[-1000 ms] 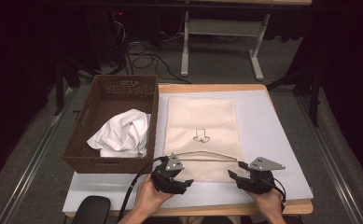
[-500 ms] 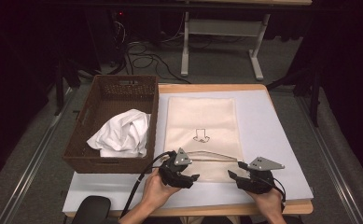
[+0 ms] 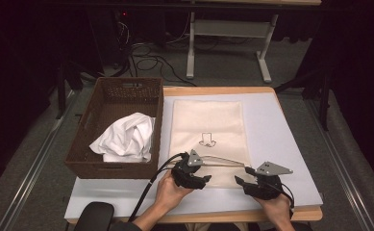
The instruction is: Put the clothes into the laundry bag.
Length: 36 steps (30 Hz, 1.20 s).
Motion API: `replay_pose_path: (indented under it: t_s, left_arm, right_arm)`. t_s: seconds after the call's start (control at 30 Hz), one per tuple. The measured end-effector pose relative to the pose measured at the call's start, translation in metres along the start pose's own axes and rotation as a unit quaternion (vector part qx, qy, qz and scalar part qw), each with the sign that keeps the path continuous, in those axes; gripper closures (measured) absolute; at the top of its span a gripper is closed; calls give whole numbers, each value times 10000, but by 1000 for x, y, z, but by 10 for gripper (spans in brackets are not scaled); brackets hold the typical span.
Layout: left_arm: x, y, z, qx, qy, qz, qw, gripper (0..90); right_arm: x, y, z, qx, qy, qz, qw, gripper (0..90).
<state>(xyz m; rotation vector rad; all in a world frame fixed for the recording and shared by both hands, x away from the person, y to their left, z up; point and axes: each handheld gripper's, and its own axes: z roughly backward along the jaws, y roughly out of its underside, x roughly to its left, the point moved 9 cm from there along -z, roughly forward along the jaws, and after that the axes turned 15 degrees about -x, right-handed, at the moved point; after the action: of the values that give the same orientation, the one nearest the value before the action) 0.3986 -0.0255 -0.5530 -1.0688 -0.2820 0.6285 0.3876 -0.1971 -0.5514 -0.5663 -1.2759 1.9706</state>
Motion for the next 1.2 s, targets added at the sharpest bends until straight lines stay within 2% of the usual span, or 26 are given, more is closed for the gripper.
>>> replay_pose_path:
  t_s: [0.53,0.63,0.77,0.83,0.93,1.07,1.2]
  left_arm:
    - [8,11,-19,8,-225,47,9997,420]
    - [8,15,-22,67,-257,-27,9996,418]
    - [10,15,-23,4,-288,-34,9996,418]
    - [9,16,-24,-117,-346,-144,9992,419]
    - [9,17,-24,-166,-368,-253,9989,418]
    - [10,19,-23,-320,-349,-217,9986,419]
    - [9,19,-23,-327,-383,-276,9984,420]
  right_arm:
    - [-1,1,-1,-48,4,2,10000,451]
    - [0,2,-1,-41,-22,38,10000,456]
    - [0,1,-1,-71,-22,23,10000,459]
    - [0,2,-1,-63,-40,4,10000,458]
    - [1,2,-2,-66,-84,18,9999,456]
    - [1,1,-1,-102,-87,-2,9999,453]
    - [0,-5,0,-180,-104,-165,9996,445]
